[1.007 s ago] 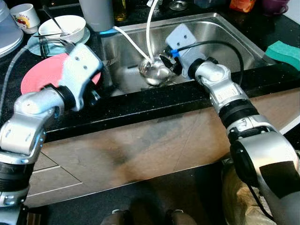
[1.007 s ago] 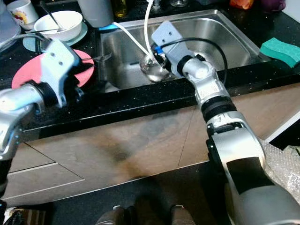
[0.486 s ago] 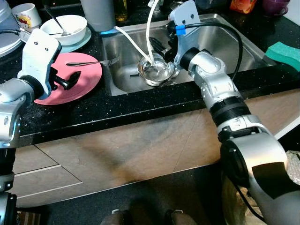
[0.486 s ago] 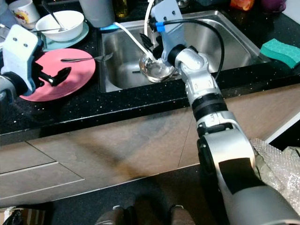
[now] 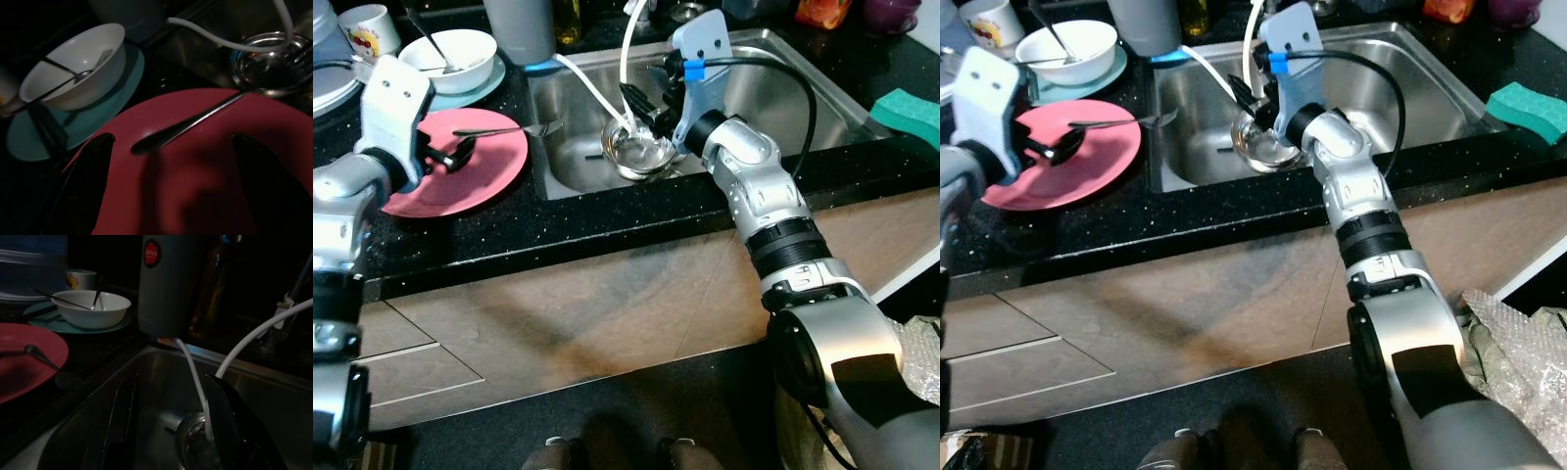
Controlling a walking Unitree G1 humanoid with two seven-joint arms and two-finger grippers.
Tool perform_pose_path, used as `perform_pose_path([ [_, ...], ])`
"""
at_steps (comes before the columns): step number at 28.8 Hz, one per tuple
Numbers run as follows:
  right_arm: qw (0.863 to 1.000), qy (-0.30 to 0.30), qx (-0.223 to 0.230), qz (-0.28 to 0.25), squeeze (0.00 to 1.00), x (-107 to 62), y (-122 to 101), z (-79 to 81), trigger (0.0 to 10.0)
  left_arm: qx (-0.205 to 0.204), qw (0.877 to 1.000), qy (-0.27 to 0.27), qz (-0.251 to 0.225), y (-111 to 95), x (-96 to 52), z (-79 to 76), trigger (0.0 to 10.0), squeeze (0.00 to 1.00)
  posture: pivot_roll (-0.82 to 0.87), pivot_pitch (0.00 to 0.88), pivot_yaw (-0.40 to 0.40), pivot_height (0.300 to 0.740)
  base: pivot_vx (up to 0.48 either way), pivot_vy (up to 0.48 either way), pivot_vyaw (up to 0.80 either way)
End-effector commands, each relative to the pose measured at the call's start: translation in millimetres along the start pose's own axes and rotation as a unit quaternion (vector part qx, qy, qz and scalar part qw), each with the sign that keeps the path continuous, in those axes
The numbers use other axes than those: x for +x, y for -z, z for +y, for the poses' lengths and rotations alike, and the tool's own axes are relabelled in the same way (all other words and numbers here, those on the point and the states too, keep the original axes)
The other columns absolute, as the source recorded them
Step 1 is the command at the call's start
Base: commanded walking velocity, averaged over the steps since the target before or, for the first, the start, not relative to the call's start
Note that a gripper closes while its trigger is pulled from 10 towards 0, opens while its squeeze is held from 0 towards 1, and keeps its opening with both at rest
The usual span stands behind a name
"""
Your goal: Kitchen organization
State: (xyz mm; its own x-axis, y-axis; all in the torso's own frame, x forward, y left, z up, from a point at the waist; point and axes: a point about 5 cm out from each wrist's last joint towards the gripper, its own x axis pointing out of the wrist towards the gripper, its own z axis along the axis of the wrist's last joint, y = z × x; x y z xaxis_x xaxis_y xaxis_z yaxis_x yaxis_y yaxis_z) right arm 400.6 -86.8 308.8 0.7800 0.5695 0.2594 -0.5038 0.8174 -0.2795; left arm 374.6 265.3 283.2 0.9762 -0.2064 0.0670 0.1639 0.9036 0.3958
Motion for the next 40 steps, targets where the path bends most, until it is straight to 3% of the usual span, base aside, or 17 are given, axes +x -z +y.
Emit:
perform_pose_path([
  [1,1.0,-0.006,0.007,0.0,0.0,-0.2,0.3,3.6,10.0,-0.006,1.0,0.004,0.002,3.1,2.1,-0.1,10.0,0.0,0.05,0.221,0.006,0.74,0.0,0.0,0.0],
  [4,1.0,-0.01,0.011,-0.003,0.0,-2.0,-1.6,5.4,10.0,-0.044,0.999,0.009,0.0,1.4,11.2,1.5,10.0,0.0,0.05,0.228,0.009,0.74,0.0,0.0,0.0],
  [13,1.0,-0.014,0.015,-0.003,0.0,-7.8,-5.7,6.0,10.0,-0.02,0.998,0.049,0.045,2.1,25.1,-0.5,10.0,0.0,0.04,0.248,0.018,0.74,0.0,0.0,0.0],
  [26,1.0,-0.015,0.015,-0.006,0.0,-9.2,-13.1,4.3,10.0,0.02,0.988,0.111,0.103,0.9,23.0,4.5,10.0,0.0,0.04,0.247,0.021,0.74,0.0,0.0,0.0],
  [33,1.0,-0.016,0.018,-0.012,0.0,-7.8,-19.0,3.1,10.0,0.004,0.981,0.142,0.129,4.0,20.4,4.4,10.0,0.0,0.04,0.244,0.019,0.74,0.0,0.0,0.0],
  [34,1.0,-0.016,0.017,-0.013,0.0,-7.5,-20.0,2.8,10.0,0.001,0.98,0.149,0.134,4.6,19.8,4.3,9.2,0.0,0.04,0.244,0.019,0.74,0.0,0.0,0.0],
  [36,1.0,-0.016,0.017,-0.013,0.0,-7.4,-20.8,2.7,10.0,-0.001,0.978,0.154,0.138,4.9,19.3,4.3,9.2,0.0,0.04,0.244,0.019,0.74,0.0,0.0,0.0],
  [37,1.0,-0.016,0.017,-0.014,0.0,-7.1,-21.6,2.5,10.0,-0.003,0.977,0.157,0.142,5.6,18.8,4.5,6.3,0.0,0.04,0.238,0.019,0.74,0.0,0.0,0.0],
  [38,1.0,-0.017,0.017,-0.016,0.0,-6.8,-22.9,2.0,10.0,-0.006,0.977,0.157,0.145,6.1,18.4,4.9,0.0,0.0,0.04,0.235,0.02,0.74,0.0,0.0,0.0],
  [40,1.0,-0.016,0.018,-0.018,0.0,-6.4,-24.4,1.5,10.0,-0.009,0.976,0.16,0.148,6.7,17.7,5.2,0.0,0.0,0.04,0.232,0.019,0.74,0.0,0.0,0.0],
])
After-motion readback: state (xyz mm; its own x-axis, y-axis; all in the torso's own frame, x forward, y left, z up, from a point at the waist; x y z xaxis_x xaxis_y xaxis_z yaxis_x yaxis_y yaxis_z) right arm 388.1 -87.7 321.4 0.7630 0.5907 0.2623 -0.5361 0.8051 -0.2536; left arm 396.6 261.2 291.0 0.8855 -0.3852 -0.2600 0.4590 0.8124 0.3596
